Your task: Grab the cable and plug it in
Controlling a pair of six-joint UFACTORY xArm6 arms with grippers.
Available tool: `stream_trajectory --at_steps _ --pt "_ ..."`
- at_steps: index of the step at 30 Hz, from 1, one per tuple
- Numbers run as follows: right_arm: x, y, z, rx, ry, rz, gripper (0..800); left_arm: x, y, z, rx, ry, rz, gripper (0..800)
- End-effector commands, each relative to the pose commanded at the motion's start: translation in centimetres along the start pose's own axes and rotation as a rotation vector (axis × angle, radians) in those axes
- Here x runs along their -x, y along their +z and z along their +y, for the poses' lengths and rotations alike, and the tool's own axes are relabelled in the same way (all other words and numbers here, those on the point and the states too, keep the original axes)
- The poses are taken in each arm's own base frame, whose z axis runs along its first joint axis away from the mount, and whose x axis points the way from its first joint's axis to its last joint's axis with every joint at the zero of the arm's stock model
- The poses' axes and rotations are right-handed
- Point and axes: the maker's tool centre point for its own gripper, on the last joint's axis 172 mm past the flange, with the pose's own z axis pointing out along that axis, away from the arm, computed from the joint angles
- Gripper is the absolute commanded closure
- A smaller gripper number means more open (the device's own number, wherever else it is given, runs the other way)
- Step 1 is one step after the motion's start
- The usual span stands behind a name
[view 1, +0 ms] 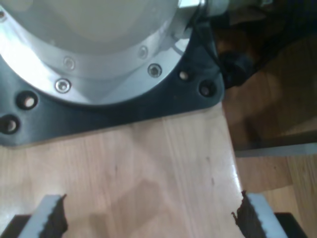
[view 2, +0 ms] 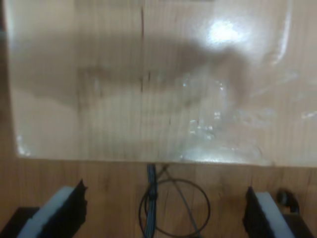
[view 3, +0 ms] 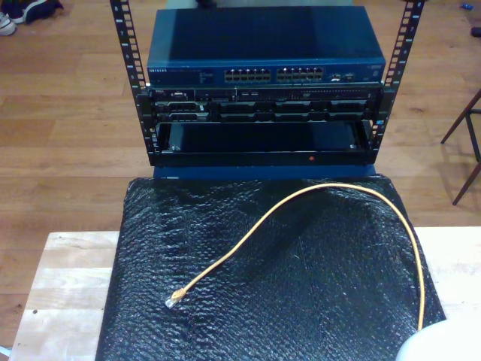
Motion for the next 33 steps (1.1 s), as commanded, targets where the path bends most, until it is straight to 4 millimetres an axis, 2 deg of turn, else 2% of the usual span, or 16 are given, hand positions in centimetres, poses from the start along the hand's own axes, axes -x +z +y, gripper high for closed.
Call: stream_trajectory --at_steps 6,12,18,23,27,33 --pt "0.6 -3.3 0.7 0.017 0.094 -0.004 1 0.1 -0.3 0.1 0.002 0.000 -0.002 0" --pt "1.0 -6.3 4.8 0.127 0.143 0.001 6 -0.4 -1.5 0.4 0.008 -0.005 0.024 0" --pt "0.6 -8.8 6.5 0.126 0.194 0.048 13 -0.6 -2.9 0.7 0.013 -0.009 0.037 0" --pt "0.3 -9.2 9.0 0.096 0.188 0.077 13 -0.8 -6.5 0.7 0.004 -0.020 0.052 0" --pt "0.6 -10.1 11.1 0.075 0.223 0.089 12 -2.0 -9.0 -1.6 -0.041 0.008 0.082 0" --pt "-0.1 -12.3 14.0 0.013 0.245 0.161 8 -2.8 -12.0 -3.8 -0.042 -0.003 0.083 0"
